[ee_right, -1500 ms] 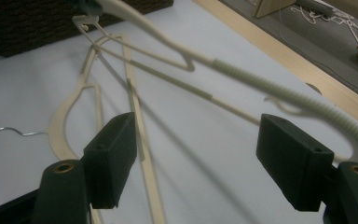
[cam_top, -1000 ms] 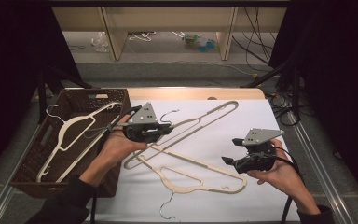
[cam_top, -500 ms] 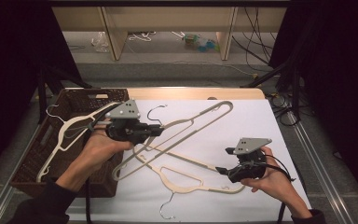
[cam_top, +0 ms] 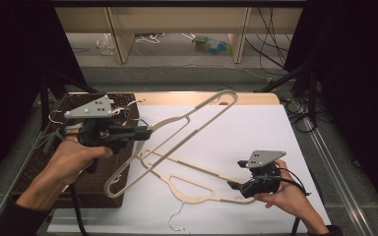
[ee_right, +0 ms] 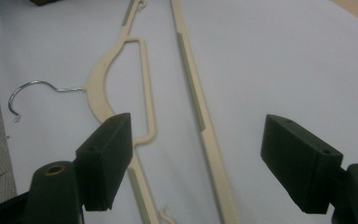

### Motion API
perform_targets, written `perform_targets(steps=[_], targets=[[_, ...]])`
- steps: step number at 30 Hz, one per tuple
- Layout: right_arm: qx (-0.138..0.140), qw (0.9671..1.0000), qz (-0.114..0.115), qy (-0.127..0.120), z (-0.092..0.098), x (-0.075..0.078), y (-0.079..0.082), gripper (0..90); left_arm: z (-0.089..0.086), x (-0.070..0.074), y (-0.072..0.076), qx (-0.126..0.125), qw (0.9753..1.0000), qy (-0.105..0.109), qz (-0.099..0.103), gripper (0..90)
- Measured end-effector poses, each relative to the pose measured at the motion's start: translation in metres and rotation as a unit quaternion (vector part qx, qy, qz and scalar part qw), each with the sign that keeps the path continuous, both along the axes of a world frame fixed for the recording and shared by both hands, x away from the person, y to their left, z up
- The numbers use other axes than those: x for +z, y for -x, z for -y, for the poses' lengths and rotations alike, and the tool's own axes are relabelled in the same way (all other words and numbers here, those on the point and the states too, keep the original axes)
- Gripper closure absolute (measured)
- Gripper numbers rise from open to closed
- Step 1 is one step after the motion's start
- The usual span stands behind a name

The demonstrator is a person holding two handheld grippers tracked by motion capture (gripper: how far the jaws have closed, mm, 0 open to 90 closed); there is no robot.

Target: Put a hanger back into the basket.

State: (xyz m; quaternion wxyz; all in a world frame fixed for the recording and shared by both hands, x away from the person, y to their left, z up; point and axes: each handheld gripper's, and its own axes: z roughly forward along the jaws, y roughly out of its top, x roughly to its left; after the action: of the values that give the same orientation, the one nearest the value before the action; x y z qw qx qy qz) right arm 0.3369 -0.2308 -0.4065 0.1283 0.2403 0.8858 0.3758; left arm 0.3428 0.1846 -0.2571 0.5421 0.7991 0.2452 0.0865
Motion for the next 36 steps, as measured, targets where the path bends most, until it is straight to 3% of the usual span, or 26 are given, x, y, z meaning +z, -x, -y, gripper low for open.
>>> perform_targets(steps=[3,8,15,21,24,30,34,35,36], targets=[[0.000,1.0000,-0.003,0.001,0.000,-0.001,0.000,26.1,-0.008,0.007,0.001,0.006,0.9999,0.009,-0.006,85.7],[-0.005,1.0000,-0.006,0.002,0.001,-0.003,0.001,26.1,-0.019,0.013,0.002,0.017,0.9997,0.004,-0.018,85.7],[-0.007,1.0000,-0.003,0.007,0.003,-0.005,0.001,25.4,-0.040,0.026,0.002,0.030,0.9993,0.018,-0.014,85.6],[-0.008,0.9999,-0.004,0.005,0.004,-0.007,0.002,25.0,-0.067,0.036,-0.001,0.057,0.9980,0.028,-0.007,85.6],[-0.007,1.0000,-0.003,0.006,0.003,-0.008,0.003,25.0,-0.080,0.038,-0.003,0.075,0.9965,0.035,-0.005,85.6],[-0.010,0.9999,-0.003,0.002,0.003,-0.010,0.004,24.7,-0.103,0.037,-0.012,0.110,0.9937,0.018,0.002,85.6],[-0.007,0.9999,-0.009,0.006,0.005,-0.009,0.004,24.5,-0.124,0.030,-0.025,0.137,0.9905,-0.001,0.013,85.6],[-0.010,0.9999,-0.010,0.007,0.006,-0.009,0.005,24.5,-0.129,0.028,-0.027,0.153,0.9881,-0.003,0.005,85.6],[-0.009,0.9999,-0.011,0.006,0.006,-0.008,0.005,24.5,-0.134,0.025,-0.030,0.158,0.9875,-0.007,0.006,85.6]])
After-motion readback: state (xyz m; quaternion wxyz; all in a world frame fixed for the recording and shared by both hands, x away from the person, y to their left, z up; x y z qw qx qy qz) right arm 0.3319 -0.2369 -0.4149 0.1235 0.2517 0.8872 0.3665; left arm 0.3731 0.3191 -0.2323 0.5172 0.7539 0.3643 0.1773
